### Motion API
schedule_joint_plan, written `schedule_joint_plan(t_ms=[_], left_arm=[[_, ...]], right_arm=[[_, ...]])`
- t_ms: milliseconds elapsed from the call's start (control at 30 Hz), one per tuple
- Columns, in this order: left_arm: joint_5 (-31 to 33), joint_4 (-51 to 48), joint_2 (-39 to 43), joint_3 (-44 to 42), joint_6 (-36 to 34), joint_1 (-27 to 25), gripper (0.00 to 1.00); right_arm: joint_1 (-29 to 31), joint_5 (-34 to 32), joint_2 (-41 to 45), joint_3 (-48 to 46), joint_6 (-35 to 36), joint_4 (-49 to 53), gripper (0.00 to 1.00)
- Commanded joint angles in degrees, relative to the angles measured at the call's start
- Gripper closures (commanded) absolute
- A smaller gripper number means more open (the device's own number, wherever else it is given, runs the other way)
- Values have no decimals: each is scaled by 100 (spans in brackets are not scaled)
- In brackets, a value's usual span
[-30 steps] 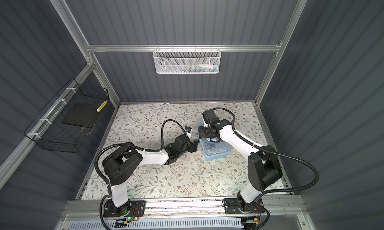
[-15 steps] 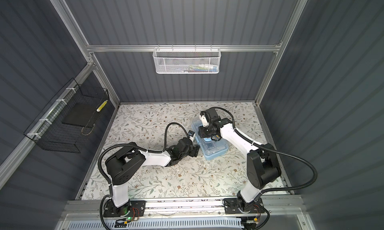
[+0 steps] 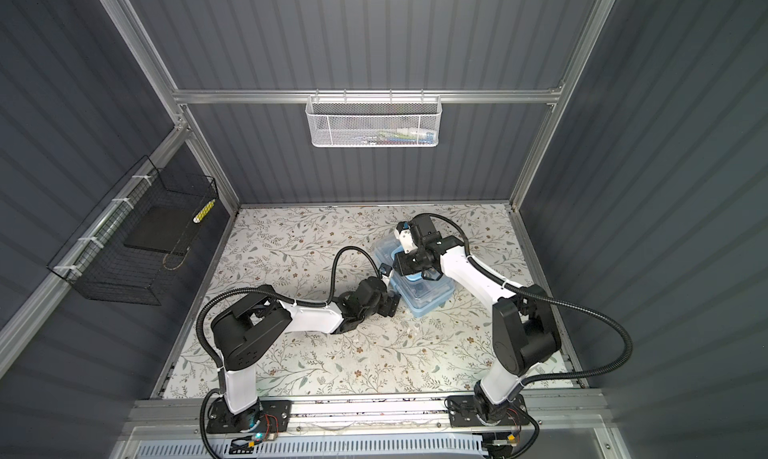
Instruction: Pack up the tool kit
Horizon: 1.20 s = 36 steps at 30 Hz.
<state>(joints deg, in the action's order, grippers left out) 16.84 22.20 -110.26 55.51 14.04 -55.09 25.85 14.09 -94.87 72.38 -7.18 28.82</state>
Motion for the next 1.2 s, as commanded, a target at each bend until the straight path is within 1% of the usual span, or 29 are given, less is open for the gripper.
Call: schedule_joint_plan(t_ms=[0,200,333,500,600,667,833,967,1067,1167], left_arm=[[-346,484,179,397,-438,-135,12],[-498,130,382,361,-779,-134,6],[-519,-4,661,94,-898,-70,1],[-1200,281,1145,-575,-851,266,0],[-1776,777,1395,-1142,-676,637,1],[-1963,1221,1487,-1512,-593,837,3],[-2332,2031,1404,-1940,-792,930,11],[-2559,2922,1006,-2106,-905,930,13],[-2649,3720,535,-2093,-765,930,15],[-2453,4436,-31,-2005,-585,930,16]], right_arm=[[115,768,-226,-179,8,443,58],[19,780,-203,-172,69,384,54],[-27,737,-177,-219,68,380,52],[-47,664,-63,-293,-59,257,48],[-58,665,-23,-302,-113,175,48],[-56,672,-22,-296,-134,141,48],[-68,683,-59,-305,-163,46,47],[-103,692,-88,-345,-165,-12,47],[-157,741,-69,-409,-180,-77,47],[-204,753,-32,-463,-204,-114,47]])
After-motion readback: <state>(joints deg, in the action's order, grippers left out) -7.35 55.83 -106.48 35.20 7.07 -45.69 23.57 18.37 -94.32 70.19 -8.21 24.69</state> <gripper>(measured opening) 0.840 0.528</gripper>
